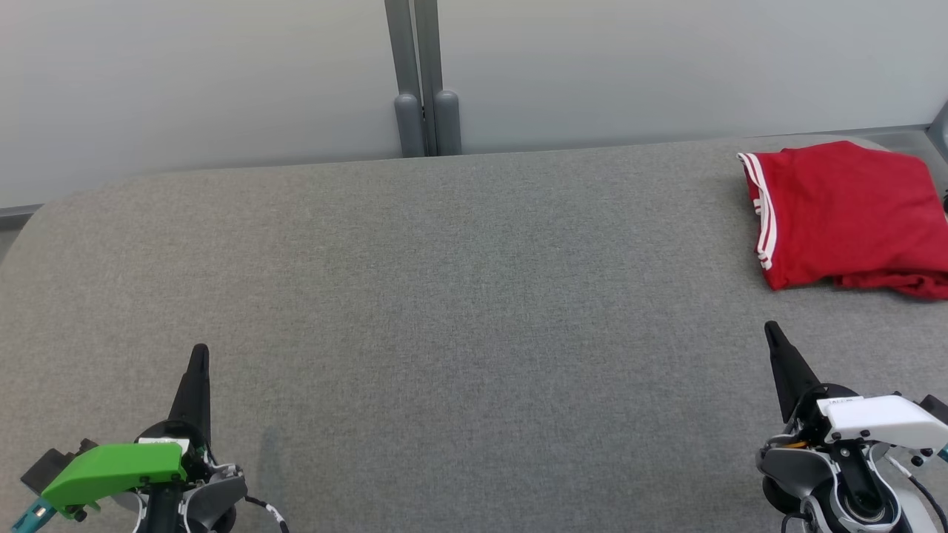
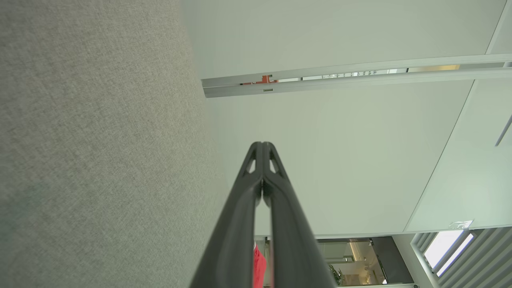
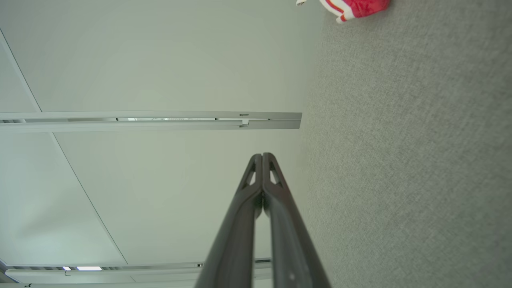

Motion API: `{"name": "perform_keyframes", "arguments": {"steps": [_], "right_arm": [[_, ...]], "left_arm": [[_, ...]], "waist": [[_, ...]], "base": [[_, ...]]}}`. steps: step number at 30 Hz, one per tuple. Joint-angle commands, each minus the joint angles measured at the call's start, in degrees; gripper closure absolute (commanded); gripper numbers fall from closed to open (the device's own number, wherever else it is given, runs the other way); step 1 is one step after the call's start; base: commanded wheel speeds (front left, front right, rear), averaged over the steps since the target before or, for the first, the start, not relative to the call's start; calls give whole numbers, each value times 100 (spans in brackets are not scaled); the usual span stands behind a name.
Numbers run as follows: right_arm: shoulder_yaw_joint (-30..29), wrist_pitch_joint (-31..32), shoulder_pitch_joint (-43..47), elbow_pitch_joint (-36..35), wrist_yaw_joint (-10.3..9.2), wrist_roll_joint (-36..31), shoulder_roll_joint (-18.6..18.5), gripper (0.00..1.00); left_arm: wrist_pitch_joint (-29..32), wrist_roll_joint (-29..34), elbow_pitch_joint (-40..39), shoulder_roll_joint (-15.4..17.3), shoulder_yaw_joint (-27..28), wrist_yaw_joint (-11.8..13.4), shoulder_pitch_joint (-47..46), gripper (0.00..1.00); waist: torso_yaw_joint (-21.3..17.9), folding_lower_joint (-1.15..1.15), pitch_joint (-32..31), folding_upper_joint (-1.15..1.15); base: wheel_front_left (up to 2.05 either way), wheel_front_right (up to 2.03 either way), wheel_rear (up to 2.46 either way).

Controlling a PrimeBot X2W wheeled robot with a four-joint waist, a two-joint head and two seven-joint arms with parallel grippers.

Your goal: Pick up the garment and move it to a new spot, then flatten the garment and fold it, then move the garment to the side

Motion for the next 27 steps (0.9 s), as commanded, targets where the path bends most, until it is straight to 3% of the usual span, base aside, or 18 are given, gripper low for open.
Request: {"name": "perform_keyframes", "arguments": {"steps": [1, 27], "right_arm": [[-6, 28, -76, 12, 2, 122, -1, 100], [-5, 87, -95, 28, 2, 346, 2, 100]], "left_arm": [[22, -111, 5, 47, 29, -46, -100, 100], [83, -287, 16, 48, 38, -60, -138, 100]], "waist": [[1, 0, 1, 0], [7, 0, 7, 0]], "base": [[0, 0, 0], [0, 0, 0]]}}
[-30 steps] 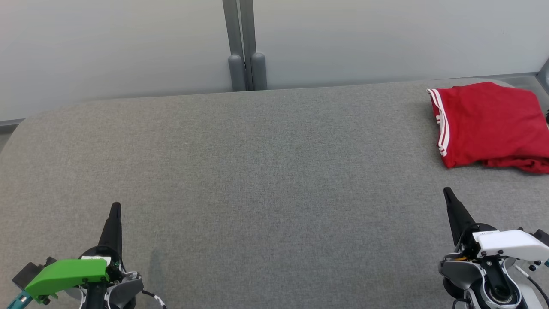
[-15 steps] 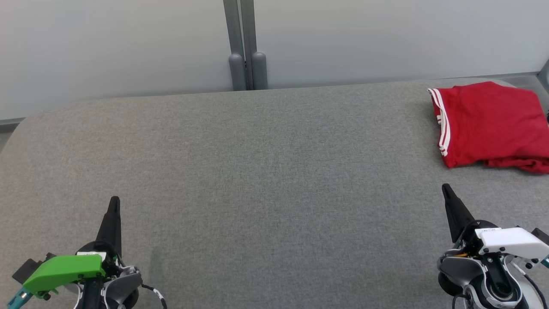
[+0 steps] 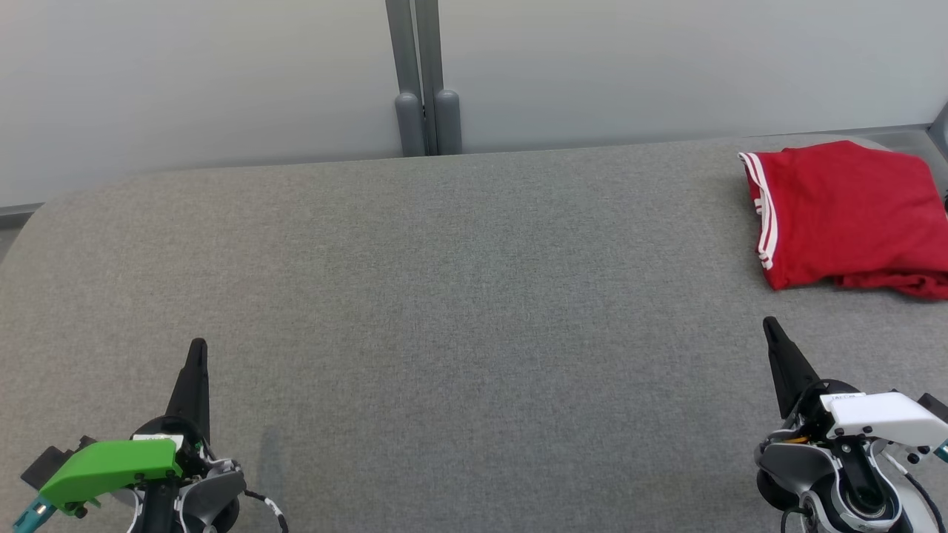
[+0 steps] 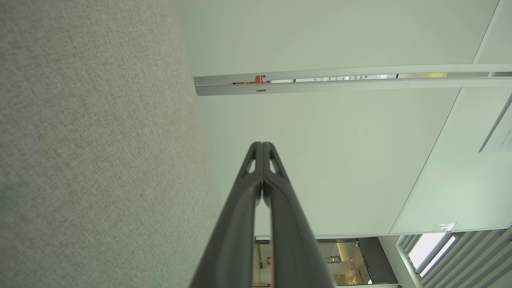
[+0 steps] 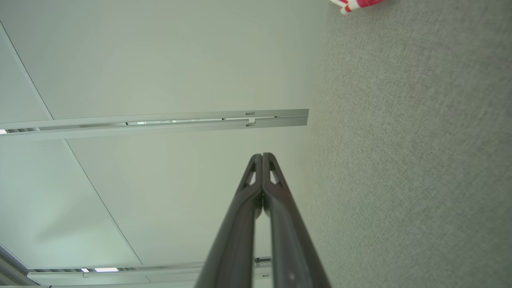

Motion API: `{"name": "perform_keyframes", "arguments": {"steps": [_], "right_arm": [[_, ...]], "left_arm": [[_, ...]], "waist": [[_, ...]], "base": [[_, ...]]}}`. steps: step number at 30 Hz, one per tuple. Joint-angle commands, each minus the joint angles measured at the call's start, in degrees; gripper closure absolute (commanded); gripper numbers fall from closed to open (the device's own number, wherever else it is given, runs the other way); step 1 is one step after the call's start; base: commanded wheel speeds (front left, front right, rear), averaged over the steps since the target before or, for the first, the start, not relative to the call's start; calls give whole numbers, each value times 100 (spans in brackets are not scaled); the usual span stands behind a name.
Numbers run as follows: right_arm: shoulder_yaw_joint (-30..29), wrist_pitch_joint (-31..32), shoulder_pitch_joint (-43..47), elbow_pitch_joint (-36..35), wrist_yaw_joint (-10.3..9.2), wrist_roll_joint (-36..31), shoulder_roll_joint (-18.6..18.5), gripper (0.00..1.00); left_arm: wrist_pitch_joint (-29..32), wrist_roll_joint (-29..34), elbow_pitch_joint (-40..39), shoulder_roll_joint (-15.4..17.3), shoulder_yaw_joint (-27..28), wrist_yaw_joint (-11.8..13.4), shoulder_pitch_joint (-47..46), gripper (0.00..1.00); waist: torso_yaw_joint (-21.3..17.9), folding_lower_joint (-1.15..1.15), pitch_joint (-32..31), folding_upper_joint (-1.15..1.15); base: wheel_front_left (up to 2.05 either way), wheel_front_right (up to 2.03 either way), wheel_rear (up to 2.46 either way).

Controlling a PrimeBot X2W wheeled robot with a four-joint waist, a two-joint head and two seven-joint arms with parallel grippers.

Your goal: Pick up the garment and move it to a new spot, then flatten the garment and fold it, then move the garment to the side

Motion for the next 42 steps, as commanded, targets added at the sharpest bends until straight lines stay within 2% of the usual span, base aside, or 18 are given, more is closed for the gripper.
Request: {"name": "perform_keyframes", "arguments": {"steps": [1, 42], "right_arm": [[-5, 19, -37, 8, 2, 37, -3, 100], [-3, 18, -36, 7, 2, 38, -3, 100]], "left_arm": [[23, -4, 7, 44, 17, -28, -71, 100], [22, -4, 5, 44, 17, -28, -70, 100]], "waist": [[0, 0, 0, 0], [0, 0, 0, 0]], "base": [[0, 0, 0], [0, 0, 0]]}}
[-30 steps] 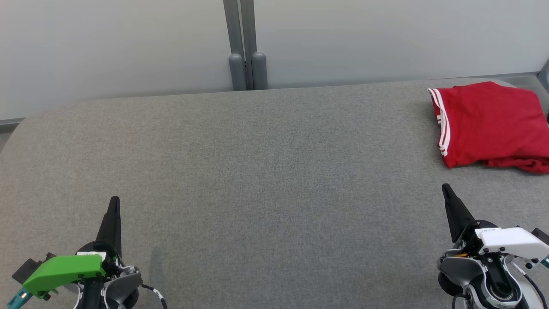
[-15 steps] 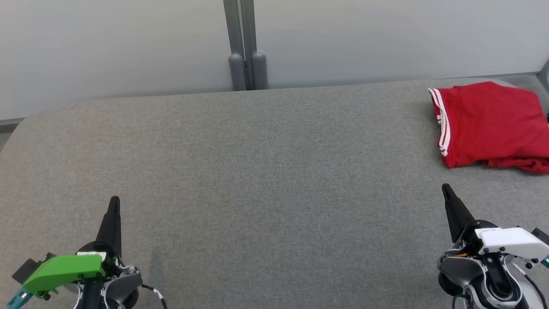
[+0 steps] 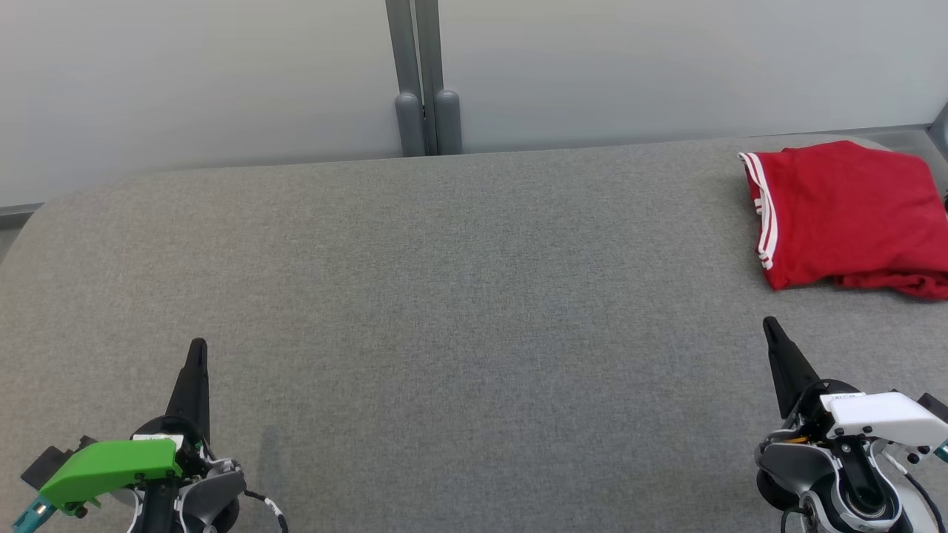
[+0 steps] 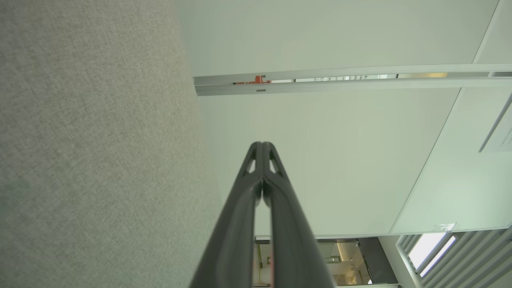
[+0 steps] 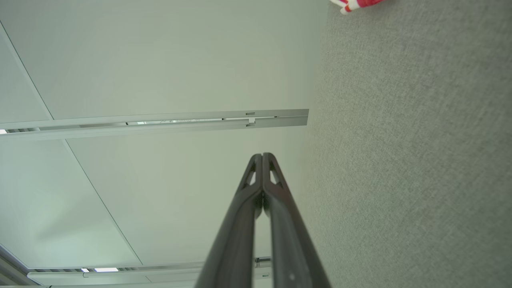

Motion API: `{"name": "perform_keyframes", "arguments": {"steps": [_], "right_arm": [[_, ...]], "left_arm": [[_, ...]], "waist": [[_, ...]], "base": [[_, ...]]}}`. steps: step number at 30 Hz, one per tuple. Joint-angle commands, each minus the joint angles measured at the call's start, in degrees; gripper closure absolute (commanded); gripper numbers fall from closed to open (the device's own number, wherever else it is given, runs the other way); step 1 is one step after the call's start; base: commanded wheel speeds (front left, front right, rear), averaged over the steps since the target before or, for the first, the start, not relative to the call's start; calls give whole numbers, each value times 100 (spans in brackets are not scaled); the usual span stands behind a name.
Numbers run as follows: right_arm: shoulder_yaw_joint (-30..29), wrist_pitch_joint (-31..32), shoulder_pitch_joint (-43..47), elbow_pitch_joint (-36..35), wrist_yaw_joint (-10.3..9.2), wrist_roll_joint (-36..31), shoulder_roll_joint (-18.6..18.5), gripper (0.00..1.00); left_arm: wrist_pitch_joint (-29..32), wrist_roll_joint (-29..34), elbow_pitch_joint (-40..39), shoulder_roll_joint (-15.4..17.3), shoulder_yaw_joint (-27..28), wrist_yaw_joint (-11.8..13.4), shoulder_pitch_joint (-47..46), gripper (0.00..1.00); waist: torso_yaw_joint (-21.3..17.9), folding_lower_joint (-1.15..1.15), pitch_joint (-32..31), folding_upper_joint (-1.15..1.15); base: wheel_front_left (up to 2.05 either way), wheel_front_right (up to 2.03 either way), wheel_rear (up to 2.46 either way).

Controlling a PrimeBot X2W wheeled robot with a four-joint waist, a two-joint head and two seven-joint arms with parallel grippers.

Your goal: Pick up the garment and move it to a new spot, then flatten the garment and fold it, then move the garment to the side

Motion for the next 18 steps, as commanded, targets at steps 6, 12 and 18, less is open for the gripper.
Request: {"name": "perform_keyframes", "arguments": {"steps": [6, 12, 18], "right_arm": [[-3, 18, -36, 6, 2, 38, -3, 100], [-3, 18, -36, 6, 2, 38, -3, 100], [-2, 18, -35, 6, 2, 39, -3, 100]], "left_arm": [[22, -4, 5, 44, 17, -28, -70, 100], [22, -4, 5, 44, 17, -29, -70, 100], [22, -4, 5, 44, 17, -29, -70, 100]], "waist": [[0, 0, 0, 0], [0, 0, 0, 0], [0, 0, 0, 0]], "base": [[0, 0, 0], [0, 0, 0], [0, 0, 0]]}}
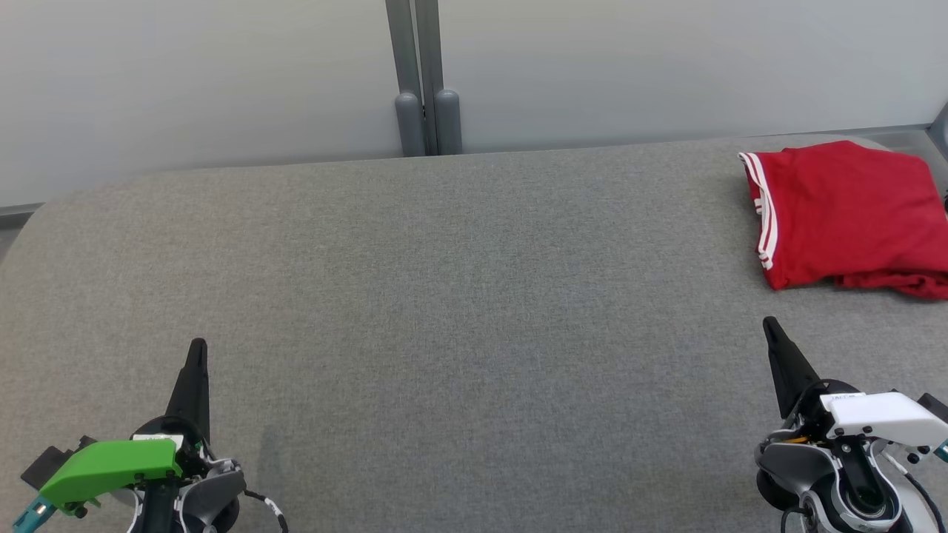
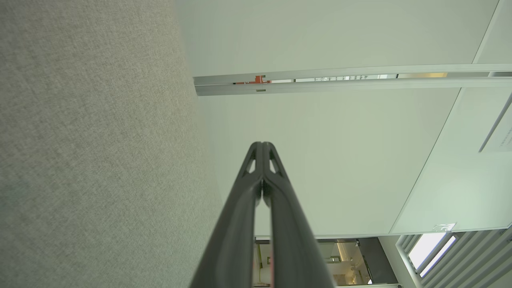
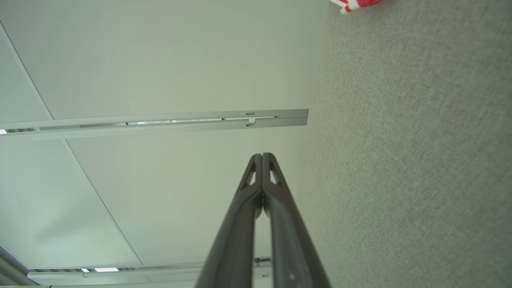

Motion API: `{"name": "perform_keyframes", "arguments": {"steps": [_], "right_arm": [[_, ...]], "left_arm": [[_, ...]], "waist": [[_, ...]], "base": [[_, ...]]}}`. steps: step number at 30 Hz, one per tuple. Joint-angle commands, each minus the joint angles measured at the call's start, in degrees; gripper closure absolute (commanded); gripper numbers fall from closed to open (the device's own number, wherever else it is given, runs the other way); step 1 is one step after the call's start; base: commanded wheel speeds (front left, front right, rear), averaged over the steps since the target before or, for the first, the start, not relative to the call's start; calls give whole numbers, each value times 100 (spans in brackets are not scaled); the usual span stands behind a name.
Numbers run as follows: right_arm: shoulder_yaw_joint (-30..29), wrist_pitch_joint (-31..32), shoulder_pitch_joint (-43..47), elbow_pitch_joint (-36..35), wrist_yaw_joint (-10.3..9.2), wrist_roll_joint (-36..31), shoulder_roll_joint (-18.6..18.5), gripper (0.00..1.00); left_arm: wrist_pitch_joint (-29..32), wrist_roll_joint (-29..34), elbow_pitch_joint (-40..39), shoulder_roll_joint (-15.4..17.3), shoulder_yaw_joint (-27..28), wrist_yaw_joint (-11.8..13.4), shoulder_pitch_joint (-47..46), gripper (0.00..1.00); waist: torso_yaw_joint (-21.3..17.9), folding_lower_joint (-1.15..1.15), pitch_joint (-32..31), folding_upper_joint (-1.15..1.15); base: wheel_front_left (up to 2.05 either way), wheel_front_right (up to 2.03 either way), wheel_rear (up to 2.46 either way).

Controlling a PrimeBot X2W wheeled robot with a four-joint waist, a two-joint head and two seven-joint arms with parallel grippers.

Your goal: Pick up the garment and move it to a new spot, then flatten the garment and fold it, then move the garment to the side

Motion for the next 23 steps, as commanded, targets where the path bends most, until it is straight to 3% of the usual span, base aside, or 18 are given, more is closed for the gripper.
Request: {"name": "perform_keyframes", "arguments": {"steps": [1, 23], "right_arm": [[-2, 18, -35, 6, 2, 38, -3, 100], [-2, 18, -35, 6, 2, 39, -3, 100]], "left_arm": [[22, -4, 5, 44, 17, -29, -70, 100], [22, -4, 4, 44, 17, -28, -70, 100]], "waist": [[0, 0, 0, 0], [0, 0, 0, 0]], "base": [[0, 0, 0], [0, 0, 0]]}}
